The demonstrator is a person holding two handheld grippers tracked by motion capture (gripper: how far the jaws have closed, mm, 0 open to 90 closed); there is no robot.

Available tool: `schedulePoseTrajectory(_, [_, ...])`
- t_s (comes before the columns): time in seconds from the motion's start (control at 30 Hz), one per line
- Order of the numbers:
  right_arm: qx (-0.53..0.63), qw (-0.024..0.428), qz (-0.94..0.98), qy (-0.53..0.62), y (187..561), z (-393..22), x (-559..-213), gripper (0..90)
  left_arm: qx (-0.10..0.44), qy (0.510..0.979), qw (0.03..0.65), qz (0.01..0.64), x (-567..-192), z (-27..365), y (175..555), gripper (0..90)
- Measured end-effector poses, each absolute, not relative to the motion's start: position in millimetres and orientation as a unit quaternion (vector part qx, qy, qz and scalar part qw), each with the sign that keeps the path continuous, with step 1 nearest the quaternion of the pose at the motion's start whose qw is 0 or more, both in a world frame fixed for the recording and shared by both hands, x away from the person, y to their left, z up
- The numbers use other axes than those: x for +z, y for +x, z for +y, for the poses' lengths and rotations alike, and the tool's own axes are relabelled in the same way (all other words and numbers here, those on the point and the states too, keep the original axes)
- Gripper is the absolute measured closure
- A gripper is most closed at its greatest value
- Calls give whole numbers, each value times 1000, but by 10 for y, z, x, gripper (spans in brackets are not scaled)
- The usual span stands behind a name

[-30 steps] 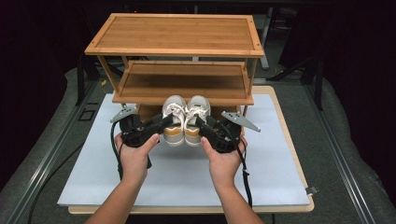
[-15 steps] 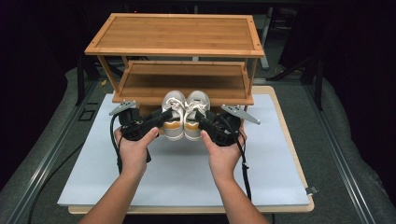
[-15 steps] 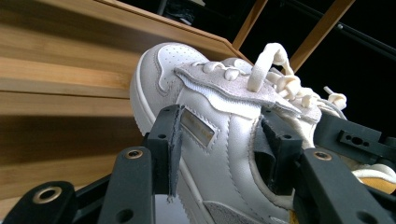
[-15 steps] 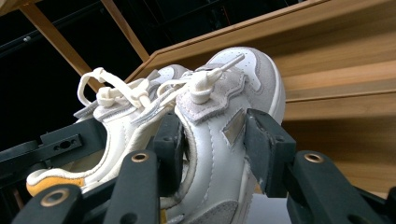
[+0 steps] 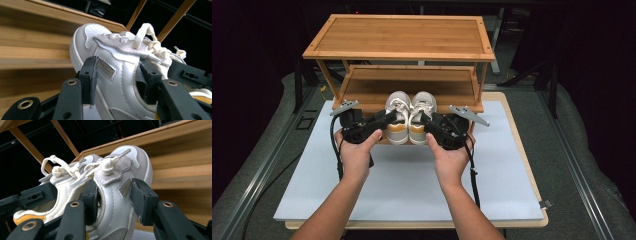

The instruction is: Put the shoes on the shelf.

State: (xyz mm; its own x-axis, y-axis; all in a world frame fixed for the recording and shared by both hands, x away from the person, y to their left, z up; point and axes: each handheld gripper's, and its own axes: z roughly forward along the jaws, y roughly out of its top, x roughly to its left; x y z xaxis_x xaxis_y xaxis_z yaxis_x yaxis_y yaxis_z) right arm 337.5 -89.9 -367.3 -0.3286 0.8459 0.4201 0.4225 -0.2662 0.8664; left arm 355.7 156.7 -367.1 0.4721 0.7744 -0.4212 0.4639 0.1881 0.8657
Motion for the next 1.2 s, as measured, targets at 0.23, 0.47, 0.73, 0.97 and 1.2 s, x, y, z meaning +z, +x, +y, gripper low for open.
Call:
schedulePoseTrajectory(0.23, [573, 184, 579, 550, 3483, -899, -3637, 584, 129, 621, 591, 499, -3649, 1572, 3658, 553])
schedulePoseTrajectory(0.47, [568, 188, 579, 554, 3612, -872, -3615, 584, 130, 626, 584, 500, -3620, 1577, 3813, 553])
schedulePoseTrajectory(0.73, [566, 179, 578, 560, 3776, -867, -3603, 584, 121, 628, 580, 505, -3596, 1592, 3986, 552])
schedulePoseTrajectory(0.97, [550, 178, 581, 573, 3916, -870, -3597, 584, 113, 633, 569, 514, -3588, 1574, 4143, 552])
schedulePoseTrajectory(1.2, [559, 166, 574, 576, 4047, -885, -3596, 584, 99, 625, 572, 522, -3587, 1583, 4249, 552])
